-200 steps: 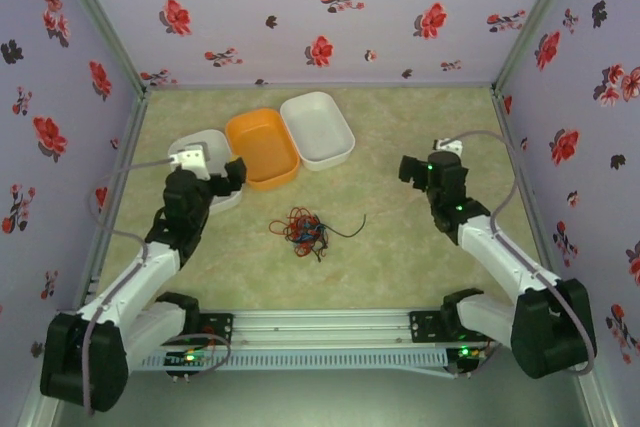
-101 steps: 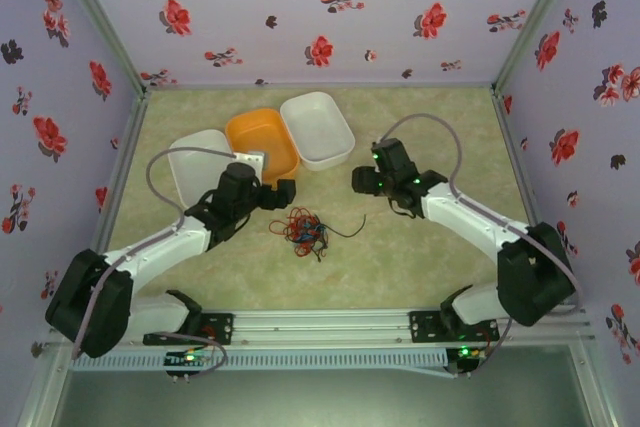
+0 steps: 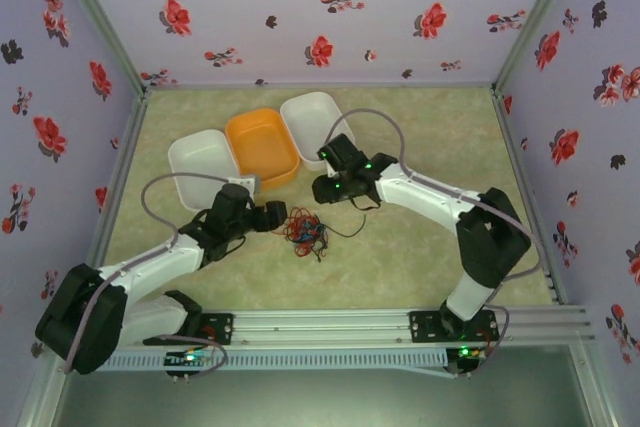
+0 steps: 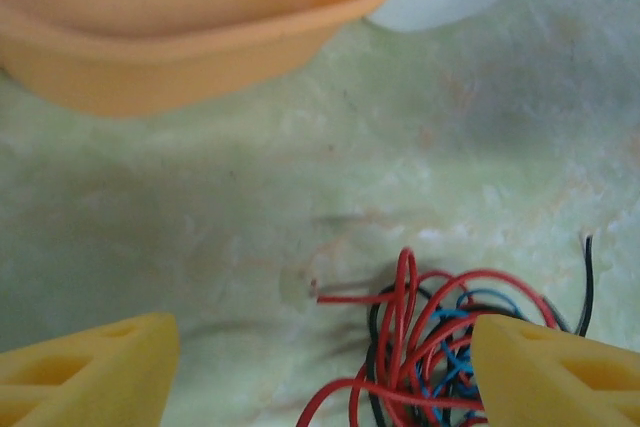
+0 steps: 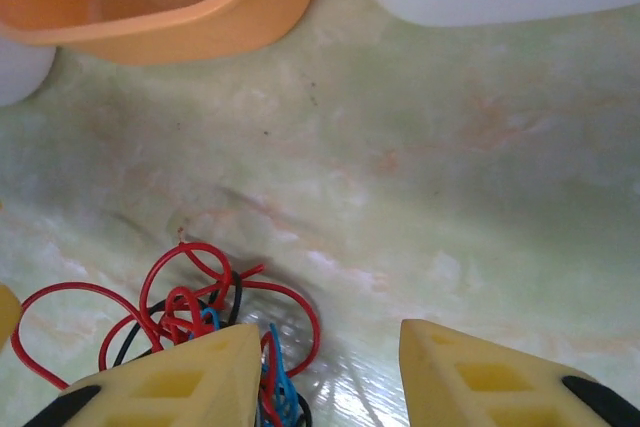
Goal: Untangle the cables
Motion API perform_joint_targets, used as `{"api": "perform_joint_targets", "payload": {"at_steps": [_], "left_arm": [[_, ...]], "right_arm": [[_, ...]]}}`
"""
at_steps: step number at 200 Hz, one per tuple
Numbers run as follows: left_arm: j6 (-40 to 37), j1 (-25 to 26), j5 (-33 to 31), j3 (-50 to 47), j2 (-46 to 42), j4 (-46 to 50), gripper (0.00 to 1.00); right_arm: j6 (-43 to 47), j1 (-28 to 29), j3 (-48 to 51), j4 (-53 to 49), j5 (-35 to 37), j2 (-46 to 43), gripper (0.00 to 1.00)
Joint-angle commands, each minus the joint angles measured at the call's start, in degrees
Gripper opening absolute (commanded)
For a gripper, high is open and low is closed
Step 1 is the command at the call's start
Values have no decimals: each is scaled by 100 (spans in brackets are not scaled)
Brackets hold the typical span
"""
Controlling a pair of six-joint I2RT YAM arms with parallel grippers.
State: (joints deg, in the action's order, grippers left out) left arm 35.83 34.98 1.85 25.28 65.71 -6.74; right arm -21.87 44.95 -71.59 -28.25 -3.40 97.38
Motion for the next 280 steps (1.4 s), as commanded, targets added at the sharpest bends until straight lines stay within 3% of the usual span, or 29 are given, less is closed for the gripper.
{"api": "perform_joint_targets", "payload": {"at_steps": [1,27,141,177,199,220,255,280], "left_arm": [[299,5,268,-97,-26,-55,71],[375,0,389,-184,34,-178,65],[443,-5,860,-21,847,-345,62],[418,-2,959,98,1117,-437,46],[364,-2,953,188,1196,-459,36],[269,-6,915,311,1256,-485,25],[9,-2,811,594,1534,-728,7],[-186,12,801,968,1834,-804,0]], "right_arm": [[394,194,-380,-550,25,294,37],[514,347,-613,-707,93,545,35],[484,655,-719,-614,-149,1021,38],[316,662,-641,-489,-58,1094,28],[241,649,-643,-514,238,1048,16],[151,605,-590,-448,620,783,11],[-133,219,-441,-172,777,374,0],[-330,-108,-363,40,623,240,0]]}}
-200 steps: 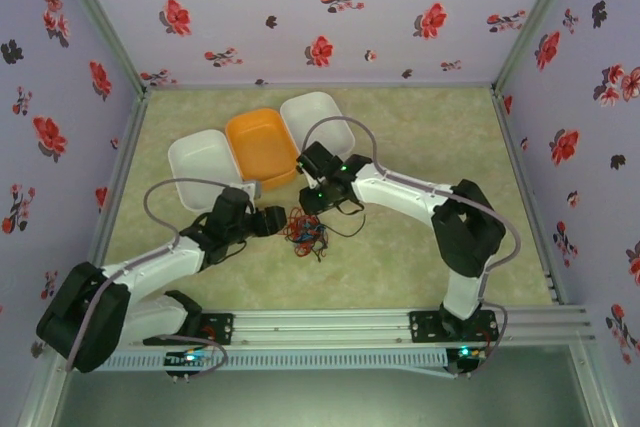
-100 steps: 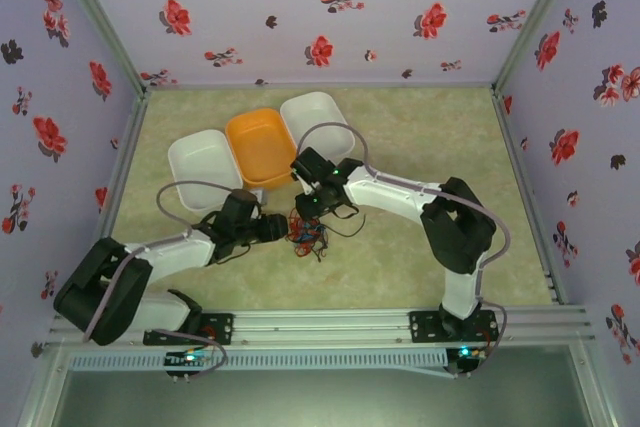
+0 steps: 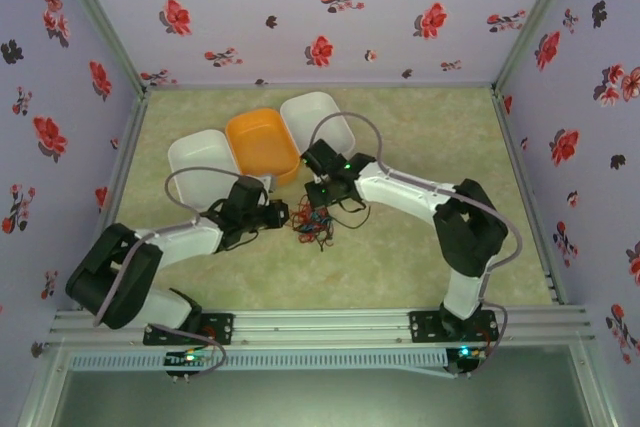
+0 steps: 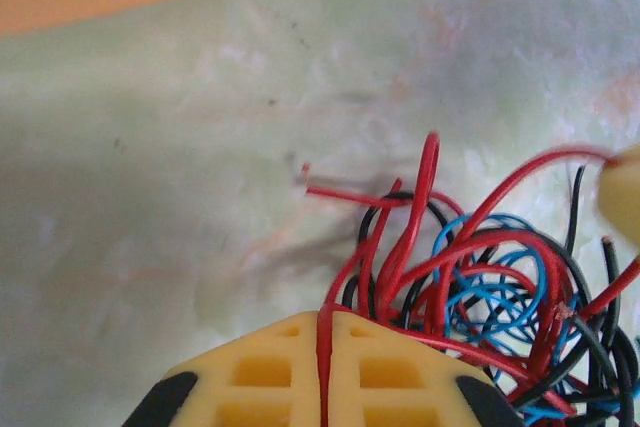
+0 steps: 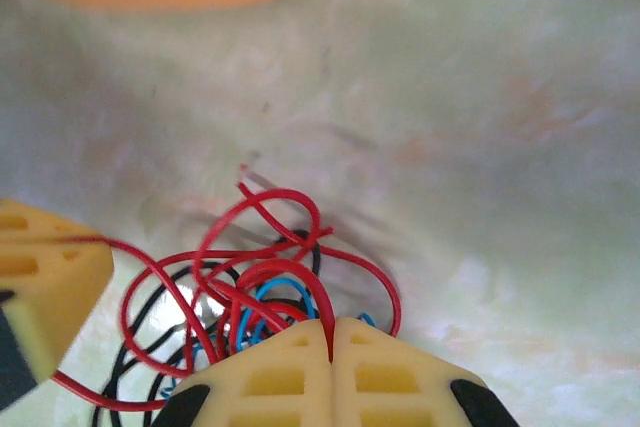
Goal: Untangle the cables
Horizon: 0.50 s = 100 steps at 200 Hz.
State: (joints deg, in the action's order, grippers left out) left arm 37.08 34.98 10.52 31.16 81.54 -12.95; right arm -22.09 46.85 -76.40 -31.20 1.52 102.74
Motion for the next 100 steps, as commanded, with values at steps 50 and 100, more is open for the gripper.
{"api": "perform_joint_targets", "payload": {"at_steps": [50,100], "left_arm": [[-745,225,-42,1086,695,-111,0],[-697,374,-71,1100,898,-142,0]], "right_arm": [[-442,-577,527,301,461,-920,0],[-564,-695,815,75,1093,-1632,0]]}}
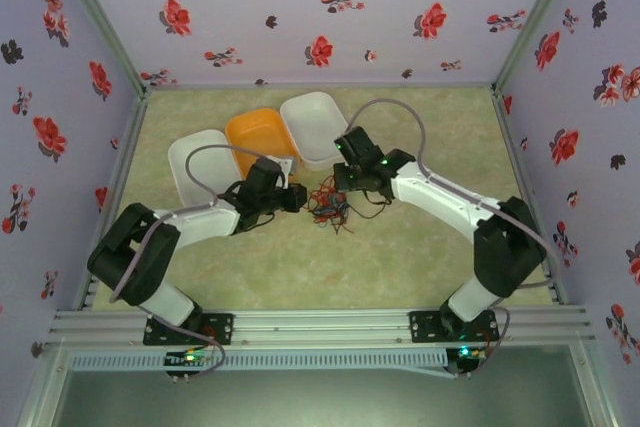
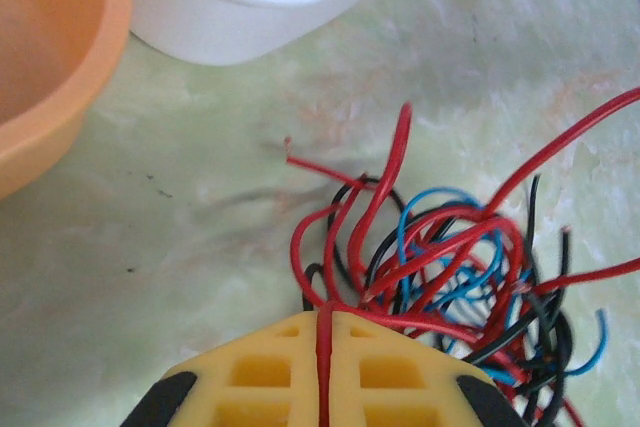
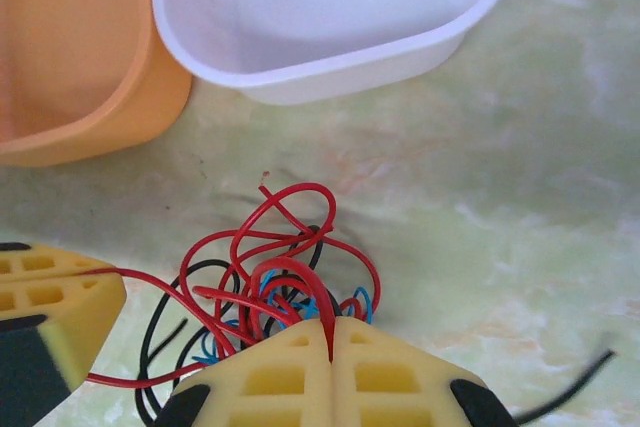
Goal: Untangle the cables
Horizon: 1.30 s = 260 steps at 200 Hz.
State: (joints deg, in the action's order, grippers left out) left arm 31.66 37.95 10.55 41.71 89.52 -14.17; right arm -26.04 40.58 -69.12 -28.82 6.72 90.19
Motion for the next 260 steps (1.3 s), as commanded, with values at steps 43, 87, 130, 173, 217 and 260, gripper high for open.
{"api": "perform_joint_targets", "payload": {"at_steps": [43,87,130,173,217,260], "left_arm": [[-68,142,-263,-179,63,7,0],[-49,161,-372,-203,202,135,0],[-137,160,-477,-330,242,402,0],[-341,163,-616,-492,151,741,0],[-445,165,-703,-627,0,924,0],[-586,162,-716,-790,-305,1049,0]], "right_arm": [[-47,-68,-129,-335,941,-825,0],[101,-68,-371,-405,1369,-1233,0],[302,-76,-570,-685,2149,-1691,0],[537,-128,-774,-874,2888,-1995,0],[801,-172,-1085,-1048,3485,-2120,0],[1226,-199,-1753,-1255,3712,-2082,0]]}}
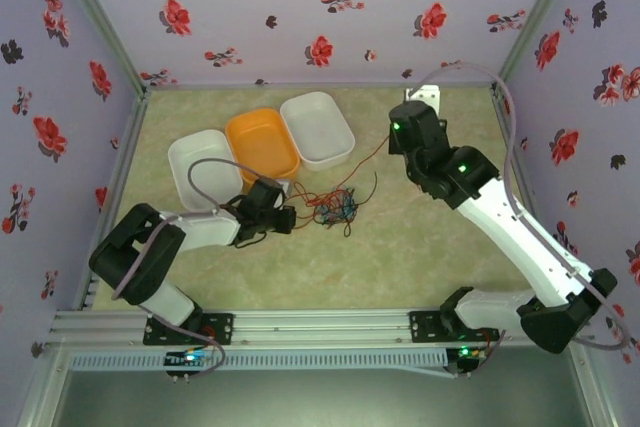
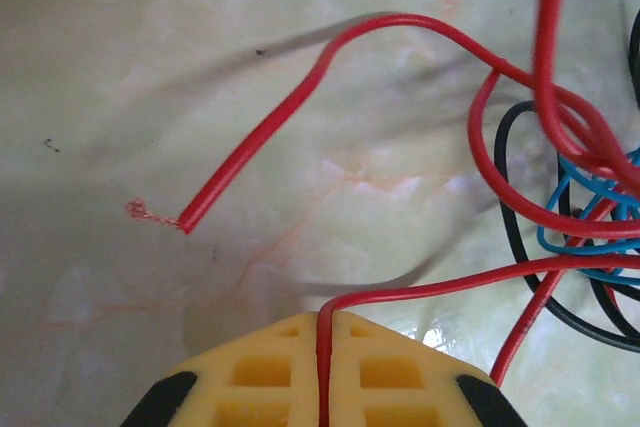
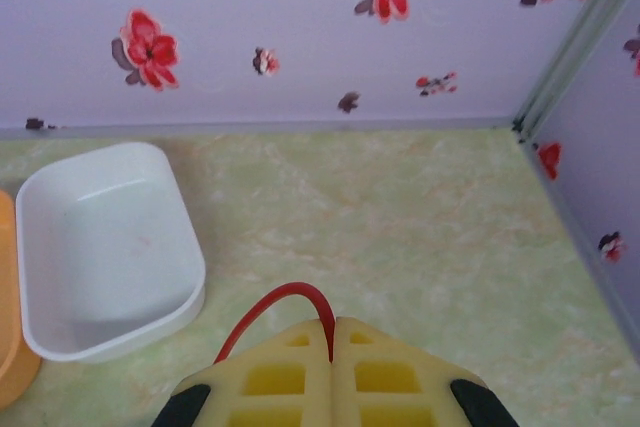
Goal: Untangle the cables
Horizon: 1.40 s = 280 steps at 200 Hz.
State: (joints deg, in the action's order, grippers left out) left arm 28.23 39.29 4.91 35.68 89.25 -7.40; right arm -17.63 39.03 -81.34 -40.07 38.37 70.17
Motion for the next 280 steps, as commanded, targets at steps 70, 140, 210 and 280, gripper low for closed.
{"api": "perform_joint_targets", "payload": {"at_steps": [70,140,210,280], "left_arm": [[-480,28,-12,-431,-840,704,0],[-1078,27,932,-372,-2046,1004,21],[-888,-22,689,-66,-2882,1665,88],[-173,-508,-770,277,-3820,2124,100]], "right_arm": [[1092,-40,-1692,-53,535,147,0],[1388,-44,-2395,92,-70,1244,0],[1724,-129,-3509,627,-523,3196,0],[1955,-334,-4351,1019,-902,4935,0]]}}
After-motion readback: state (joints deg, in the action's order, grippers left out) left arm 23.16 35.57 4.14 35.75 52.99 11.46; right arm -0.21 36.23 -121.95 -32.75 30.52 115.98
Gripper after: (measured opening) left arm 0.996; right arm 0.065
